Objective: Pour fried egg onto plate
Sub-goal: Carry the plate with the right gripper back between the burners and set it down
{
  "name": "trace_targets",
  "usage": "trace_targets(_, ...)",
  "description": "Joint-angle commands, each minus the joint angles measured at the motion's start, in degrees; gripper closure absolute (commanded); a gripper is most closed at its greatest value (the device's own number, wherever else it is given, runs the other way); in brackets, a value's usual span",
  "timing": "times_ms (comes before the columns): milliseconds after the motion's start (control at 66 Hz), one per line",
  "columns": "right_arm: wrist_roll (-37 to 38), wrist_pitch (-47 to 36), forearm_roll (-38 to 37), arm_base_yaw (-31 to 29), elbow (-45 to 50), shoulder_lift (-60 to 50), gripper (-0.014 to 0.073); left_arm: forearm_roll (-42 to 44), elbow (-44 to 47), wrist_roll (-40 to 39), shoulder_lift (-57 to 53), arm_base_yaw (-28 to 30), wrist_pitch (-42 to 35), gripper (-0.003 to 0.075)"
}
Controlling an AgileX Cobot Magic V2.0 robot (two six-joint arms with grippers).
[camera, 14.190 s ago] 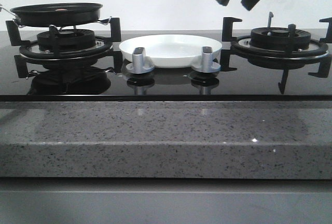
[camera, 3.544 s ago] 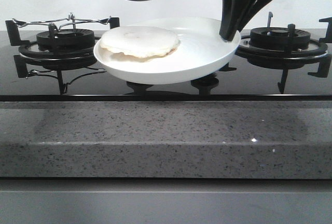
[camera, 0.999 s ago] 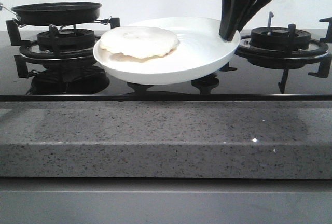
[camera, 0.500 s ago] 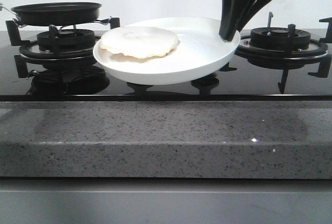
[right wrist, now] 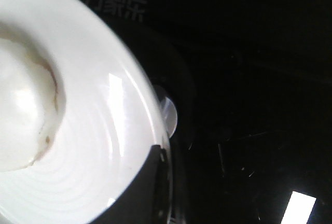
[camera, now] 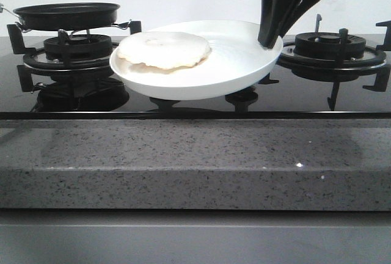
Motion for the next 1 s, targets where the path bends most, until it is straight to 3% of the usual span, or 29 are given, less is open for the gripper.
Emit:
trace_targets(0, -0.4, -1.5, 0.2, 0.0, -1.3, -3.2, 0.0662, -0.3, 0.2, -0.7, -1.7, -0.4, -4.8, 0.0174)
trace_targets(394, -0.8, -1.6, 0.2, -0.4, -2.8, -3.2, 0.0662, -0.3, 0.9, -0.7, -2.3, -0.4, -4.9, 0.0174)
trace_targets(787, -0.7, 2.4, 4.6, -6.7, -21.9, 5.0, 0.0662, -0.3, 0.9, -0.7, -2.3, -0.4, -4.9, 0.0174)
trace_targets(984, 3.4, 3.0, 8.5, -9.8, -27.6, 11.9, 0.066, -0.3, 0.9, -0.7, -2.3, -0.4, -4.9, 0.0174)
